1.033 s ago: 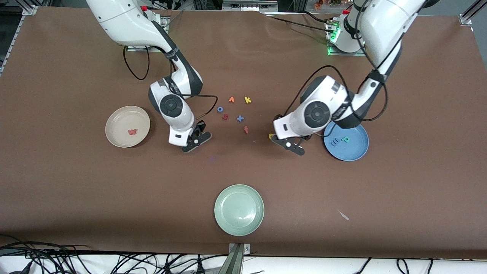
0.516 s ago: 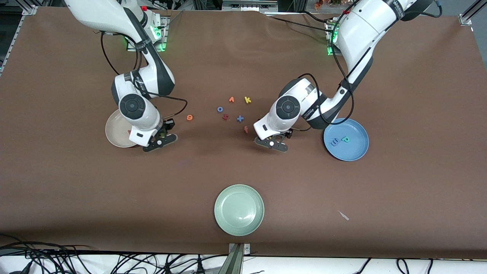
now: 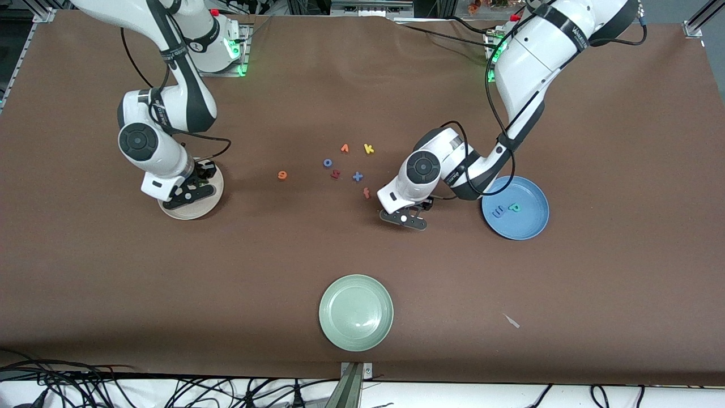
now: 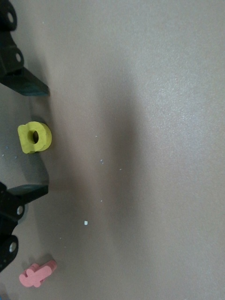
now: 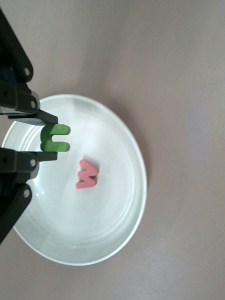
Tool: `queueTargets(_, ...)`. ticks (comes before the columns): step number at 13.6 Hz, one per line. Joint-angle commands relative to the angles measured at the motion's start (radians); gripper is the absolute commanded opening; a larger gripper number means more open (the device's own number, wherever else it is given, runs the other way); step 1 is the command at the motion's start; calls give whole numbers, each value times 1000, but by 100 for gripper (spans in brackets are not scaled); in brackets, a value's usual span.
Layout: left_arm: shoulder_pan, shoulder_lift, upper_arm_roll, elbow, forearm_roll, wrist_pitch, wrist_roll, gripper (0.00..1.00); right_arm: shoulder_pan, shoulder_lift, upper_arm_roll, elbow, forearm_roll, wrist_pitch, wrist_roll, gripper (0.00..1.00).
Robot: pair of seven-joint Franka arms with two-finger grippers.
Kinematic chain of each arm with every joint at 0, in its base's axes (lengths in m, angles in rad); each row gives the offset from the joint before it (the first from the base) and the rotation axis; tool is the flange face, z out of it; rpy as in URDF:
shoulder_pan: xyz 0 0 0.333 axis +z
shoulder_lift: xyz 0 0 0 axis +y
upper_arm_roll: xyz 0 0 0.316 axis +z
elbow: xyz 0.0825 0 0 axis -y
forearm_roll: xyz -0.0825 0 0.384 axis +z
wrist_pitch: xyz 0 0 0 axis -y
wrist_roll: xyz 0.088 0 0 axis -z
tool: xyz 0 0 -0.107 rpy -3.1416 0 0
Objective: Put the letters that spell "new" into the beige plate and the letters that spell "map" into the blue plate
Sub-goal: 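Drop the green U on the white plate while the left gripper drops P, then grasp the orange 6 with the right gripper while the left gripper places D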
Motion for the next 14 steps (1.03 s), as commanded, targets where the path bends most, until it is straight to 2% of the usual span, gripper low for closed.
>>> queueTargets(1,-10,-8,7,0,30,-13,-50,75,-5,14,-11,-20,6,33,-4,54)
queueTargets(2,-12,-8,7,0,30,-27,-50,65,-6,11,-11,-16,6,27,5,100)
queueTargets(4,-10,-9,7,0,30,-41,-50,42,-5,-3,-5,-13,10,10,70,100)
queueTargets(6,-9,-11,7,1,30,-71,-48,22,-3,-11,53,-12,67,7,199,100)
queueTargets(7,-9,-11,7,1,30,-74,-48,16,-2,-12,76,-10,96,9,277,100)
queueTargets(9,-6,-19,7,14,32,-105,-42,8,-2,-12,133,-7,109,19,429,100)
queueTargets(14,45,-119,2,64,32,-289,51,6,-2,-2,255,-9,110,97,738,100)
